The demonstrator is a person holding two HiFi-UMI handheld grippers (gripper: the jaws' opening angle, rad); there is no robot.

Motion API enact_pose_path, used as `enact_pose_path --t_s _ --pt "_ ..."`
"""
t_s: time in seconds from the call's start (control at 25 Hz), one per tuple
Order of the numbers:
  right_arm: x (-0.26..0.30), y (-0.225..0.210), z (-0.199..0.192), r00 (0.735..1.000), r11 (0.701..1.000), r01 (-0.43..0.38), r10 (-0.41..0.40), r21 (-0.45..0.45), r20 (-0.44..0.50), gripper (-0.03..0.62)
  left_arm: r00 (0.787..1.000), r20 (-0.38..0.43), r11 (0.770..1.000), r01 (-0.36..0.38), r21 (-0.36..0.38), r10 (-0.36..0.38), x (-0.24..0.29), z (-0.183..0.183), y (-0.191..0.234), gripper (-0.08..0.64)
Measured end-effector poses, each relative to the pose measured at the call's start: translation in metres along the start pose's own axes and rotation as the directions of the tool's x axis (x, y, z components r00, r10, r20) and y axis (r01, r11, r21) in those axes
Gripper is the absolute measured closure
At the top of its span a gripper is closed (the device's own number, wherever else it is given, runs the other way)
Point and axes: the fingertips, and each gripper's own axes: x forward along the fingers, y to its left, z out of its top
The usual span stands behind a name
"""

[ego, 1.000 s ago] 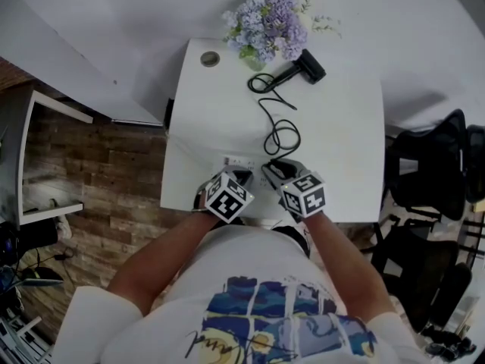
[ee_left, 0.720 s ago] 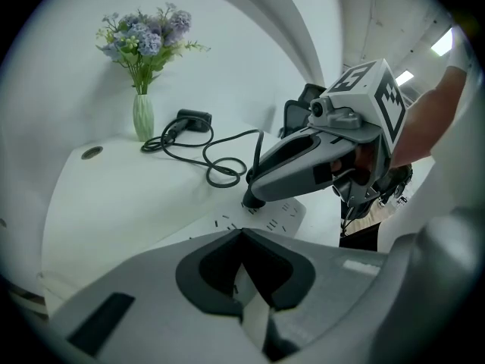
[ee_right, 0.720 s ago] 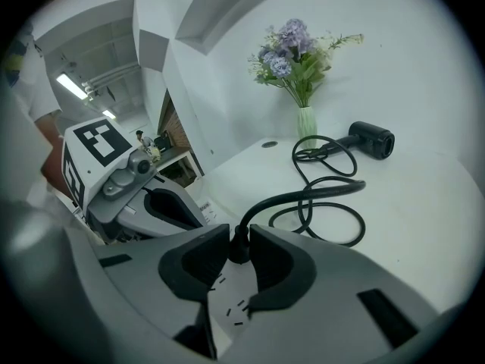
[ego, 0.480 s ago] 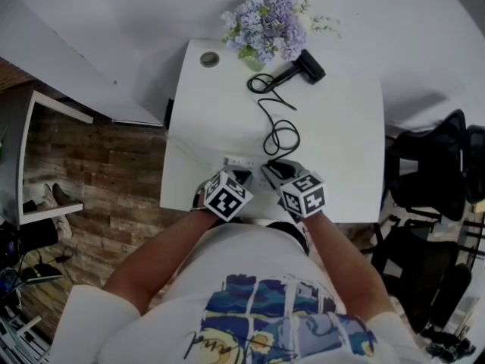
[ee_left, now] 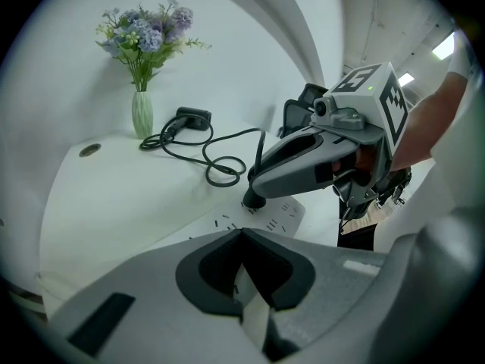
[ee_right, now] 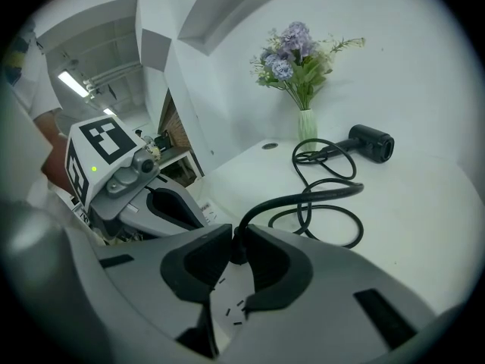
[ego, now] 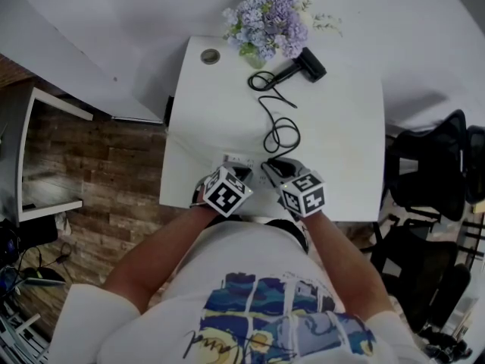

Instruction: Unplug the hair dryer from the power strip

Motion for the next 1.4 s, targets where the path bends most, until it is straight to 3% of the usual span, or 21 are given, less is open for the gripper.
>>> enact_pose_path --t_s 0.68,0.92,1.4 --pt "-0.008 0.004 0.006 0.998 0.999 0.038 -0.036 -0.029 0.045 0.538 1.000 -0.002 1.000 0.003 0.006 -0.003 -0.001 0.000 0.000 0.558" --pt "-0.024 -0.002 0.042 0.991 0.999 0.051 -0.048 -0.015 0.126 0.537 1.000 -0.001 1.000 0.001 0.011 -0.001 0.000 0.000 0.000 0.558" --pt "-0.060 -0.014 0.059 0.979 0.997 0.027 -0.041 0.076 0.201 0.535 1.000 0.007 1.000 -0.004 0.015 0.004 0.000 0.001 0.000 0.558"
